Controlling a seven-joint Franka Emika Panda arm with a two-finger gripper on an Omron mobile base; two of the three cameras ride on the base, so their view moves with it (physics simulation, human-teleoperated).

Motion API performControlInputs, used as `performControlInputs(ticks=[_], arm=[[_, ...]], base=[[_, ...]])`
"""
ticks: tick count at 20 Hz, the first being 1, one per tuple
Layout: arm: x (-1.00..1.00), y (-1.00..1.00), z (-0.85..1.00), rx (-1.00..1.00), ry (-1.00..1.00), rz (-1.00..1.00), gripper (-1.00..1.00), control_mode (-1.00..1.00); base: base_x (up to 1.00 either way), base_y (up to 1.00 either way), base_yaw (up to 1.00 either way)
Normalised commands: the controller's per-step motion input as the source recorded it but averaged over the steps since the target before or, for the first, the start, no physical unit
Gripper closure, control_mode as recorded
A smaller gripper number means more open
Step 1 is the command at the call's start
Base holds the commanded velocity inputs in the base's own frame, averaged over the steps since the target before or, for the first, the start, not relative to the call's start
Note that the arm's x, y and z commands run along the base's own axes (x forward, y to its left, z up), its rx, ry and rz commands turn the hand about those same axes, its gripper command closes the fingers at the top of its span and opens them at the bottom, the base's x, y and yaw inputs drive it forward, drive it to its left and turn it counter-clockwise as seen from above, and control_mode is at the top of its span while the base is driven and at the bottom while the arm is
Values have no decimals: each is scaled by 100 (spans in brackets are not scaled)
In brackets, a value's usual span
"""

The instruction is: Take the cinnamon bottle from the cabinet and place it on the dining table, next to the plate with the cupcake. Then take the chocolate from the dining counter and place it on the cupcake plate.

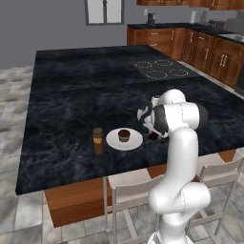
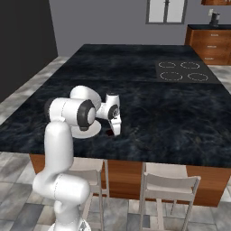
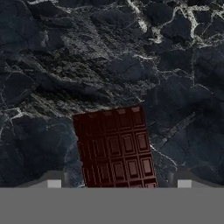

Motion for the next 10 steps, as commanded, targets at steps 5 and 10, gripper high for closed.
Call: performControlInputs(ticks=[5,10], arm=[[0,0,-24,0,-1,0,100,-100],[-1,0,-3,1,-2,0,100,-100]], base=[[0,0,0],[0,0,0]])
